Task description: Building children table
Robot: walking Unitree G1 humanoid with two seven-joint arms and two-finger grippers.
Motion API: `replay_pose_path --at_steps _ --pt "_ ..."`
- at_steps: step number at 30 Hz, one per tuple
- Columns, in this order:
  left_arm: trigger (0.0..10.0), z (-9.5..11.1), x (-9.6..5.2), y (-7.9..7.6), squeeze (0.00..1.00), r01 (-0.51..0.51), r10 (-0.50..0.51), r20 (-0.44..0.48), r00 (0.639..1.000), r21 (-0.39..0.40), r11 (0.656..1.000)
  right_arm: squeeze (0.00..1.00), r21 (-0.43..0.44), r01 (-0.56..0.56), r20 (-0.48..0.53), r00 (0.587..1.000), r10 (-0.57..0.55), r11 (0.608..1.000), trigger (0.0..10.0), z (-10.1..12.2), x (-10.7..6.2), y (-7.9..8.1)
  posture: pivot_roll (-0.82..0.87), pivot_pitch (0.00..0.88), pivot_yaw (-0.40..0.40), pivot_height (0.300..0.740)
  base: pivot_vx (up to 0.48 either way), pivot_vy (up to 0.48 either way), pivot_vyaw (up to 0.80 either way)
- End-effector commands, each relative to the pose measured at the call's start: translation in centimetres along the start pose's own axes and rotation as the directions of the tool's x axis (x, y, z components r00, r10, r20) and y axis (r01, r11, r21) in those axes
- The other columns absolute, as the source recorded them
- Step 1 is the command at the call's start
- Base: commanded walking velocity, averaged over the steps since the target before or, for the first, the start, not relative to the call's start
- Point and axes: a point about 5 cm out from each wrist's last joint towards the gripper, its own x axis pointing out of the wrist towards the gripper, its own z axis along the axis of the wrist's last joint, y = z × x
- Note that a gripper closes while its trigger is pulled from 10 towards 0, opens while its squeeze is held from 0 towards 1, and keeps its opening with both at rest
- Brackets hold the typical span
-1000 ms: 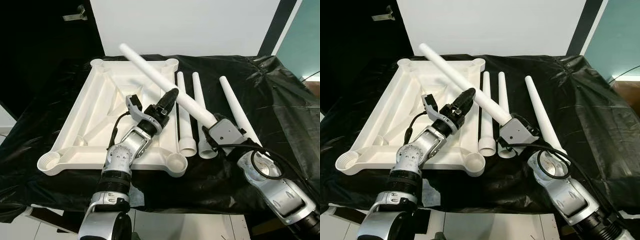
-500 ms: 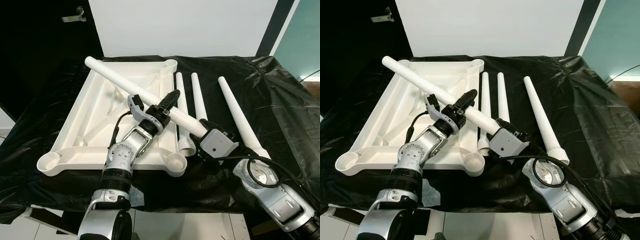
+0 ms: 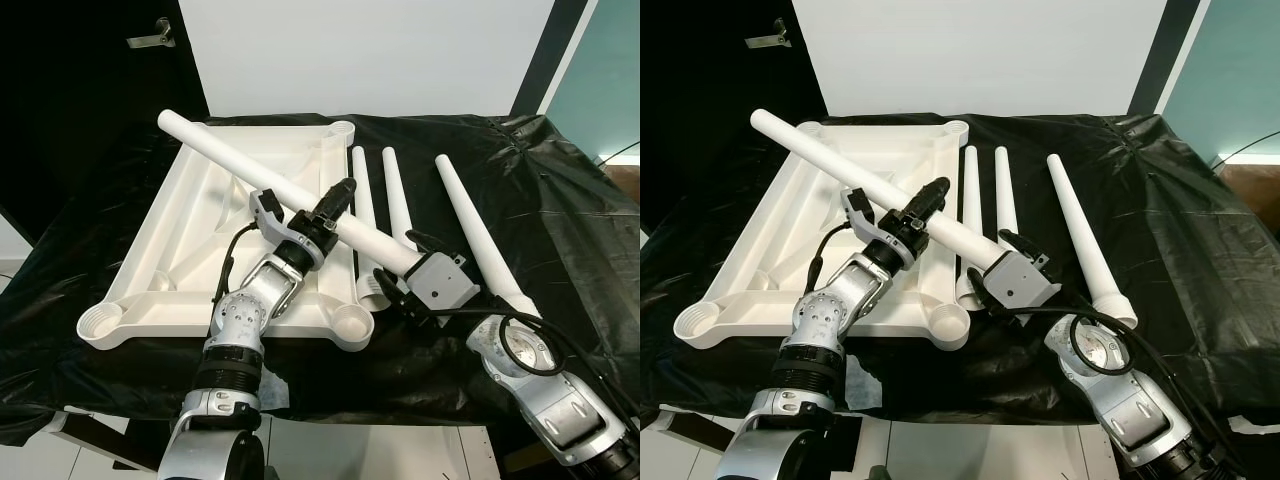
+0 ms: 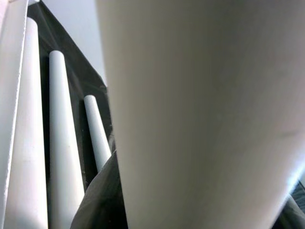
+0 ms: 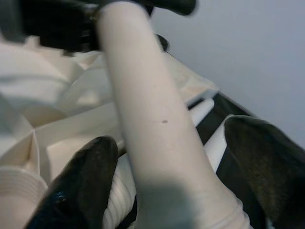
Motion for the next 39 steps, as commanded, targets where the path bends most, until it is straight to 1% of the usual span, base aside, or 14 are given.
replay_pose_path --at_steps 1,7,8,9,11,15,16,20,21,29,30,31,38,39 --pt "0.0 -0.4 0.1 -2.3 0.00 0.349 -0.349 -0.019 0.937 0.000 0.937 0.00 0.069 -0.007 -0.042 0.999 0.010 0.998 10.0 -0.3 0.3 -0.3 -0.14 0.000 0.033 0.740 0.000 0.000 0.00" --pt "0.0 -0.8 0.1 -2.3 0.00 0.354 -0.353 -0.046 0.934 0.021 0.935 0.00 0.247 -0.019 -0.088 0.995 0.042 0.969 10.0 -0.5 0.9 -0.3 -0.14 0.000 0.034 0.740 0.000 0.000 0.00" --pt "0.0 -1.1 0.0 -2.5 0.00 0.366 -0.363 -0.070 0.929 0.039 0.930 0.00 0.324 -0.057 -0.100 0.991 0.093 0.945 10.0 -0.5 1.3 0.1 -0.14 0.000 0.037 0.740 0.000 0.000 0.00" --pt "0.0 -1.1 0.0 -2.5 0.00 0.366 -0.363 -0.070 0.929 0.039 0.930 0.00 0.324 -0.057 -0.100 0.991 0.093 0.945 10.0 -0.5 1.3 0.1 -0.14 0.000 0.037 0.740 0.000 0.000 0.00" --pt "0.0 -1.7 -0.1 -2.9 0.00 0.391 -0.384 -0.108 0.917 0.060 0.918 0.00 0.446 -0.098 -0.107 0.981 0.162 0.890 10.0 -0.4 2.1 0.4 -0.13 0.000 0.034 0.740 0.000 0.000 0.00" --pt "0.0 -2.0 -0.1 -3.1 0.00 0.404 -0.394 -0.123 0.911 0.071 0.912 0.00 0.490 -0.103 -0.103 0.979 0.176 0.865 10.0 -0.3 2.4 0.3 -0.12 0.000 0.031 0.740 0.000 0.000 0.00" --pt "0.0 -2.1 -0.2 -3.5 0.00 0.422 -0.410 -0.136 0.902 0.083 0.903 0.00 0.540 -0.113 -0.092 0.977 0.193 0.834 4.8 0.0 2.7 0.1 -0.11 0.000 0.024 0.740 0.000 0.000 0.00" --pt "0.0 -2.1 -0.3 -3.5 0.00 0.426 -0.413 -0.137 0.900 0.086 0.900 0.00 0.552 -0.118 -0.093 0.975 0.201 0.826 4.4 0.0 2.8 0.0 -0.11 0.000 0.024 0.740 0.000 0.000 0.00" --pt "0.0 -2.1 -0.4 -3.6 0.00 0.429 -0.415 -0.136 0.899 0.088 0.899 0.00 0.558 -0.123 -0.095 0.973 0.210 0.821 0.0 0.0 2.8 0.0 -0.11 0.000 0.021 0.740 0.000 0.000 0.00" --pt "0.0 -2.0 -0.5 -3.9 0.00 0.442 -0.430 -0.128 0.894 0.085 0.893 0.00 0.571 -0.124 -0.133 0.961 0.241 0.811 0.0 -0.3 2.6 -0.1 -0.12 0.000 0.013 0.740 0.000 0.000 0.00" --pt "0.4 -2.0 -0.5 -4.0 0.00 0.441 -0.430 -0.127 0.894 0.087 0.893 0.00 0.577 -0.115 -0.140 0.961 0.237 0.809 0.0 -0.3 2.6 -0.3 -0.12 0.000 0.012 0.740 0.000 0.000 0.00" --pt "9.8 -2.0 -0.4 -4.0 0.00 0.441 -0.430 -0.121 0.895 0.086 0.893 0.00 0.573 -0.103 -0.150 0.962 0.227 0.813 0.0 -0.4 2.5 -0.5 -0.12 0.000 0.013 0.740 0.000 0.000 0.00" --pt "10.0 -1.6 0.0 -4.0 0.00 0.423 -0.416 -0.088 0.905 0.084 0.902 0.00 0.527 -0.070 -0.182 0.964 0.193 0.847 0.0 -0.6 2.4 -1.1 -0.13 0.000 0.015 0.740 0.000 0.000 0.00" --pt "10.0 -1.3 0.0 -4.0 1.00 0.424 -0.419 -0.072 0.905 0.079 0.902 0.00 0.439 -0.058 -0.206 0.965 0.164 0.896 0.0 -0.7 2.4 -1.3 -0.14 0.000 0.018 0.740 0.000 0.000 0.00"
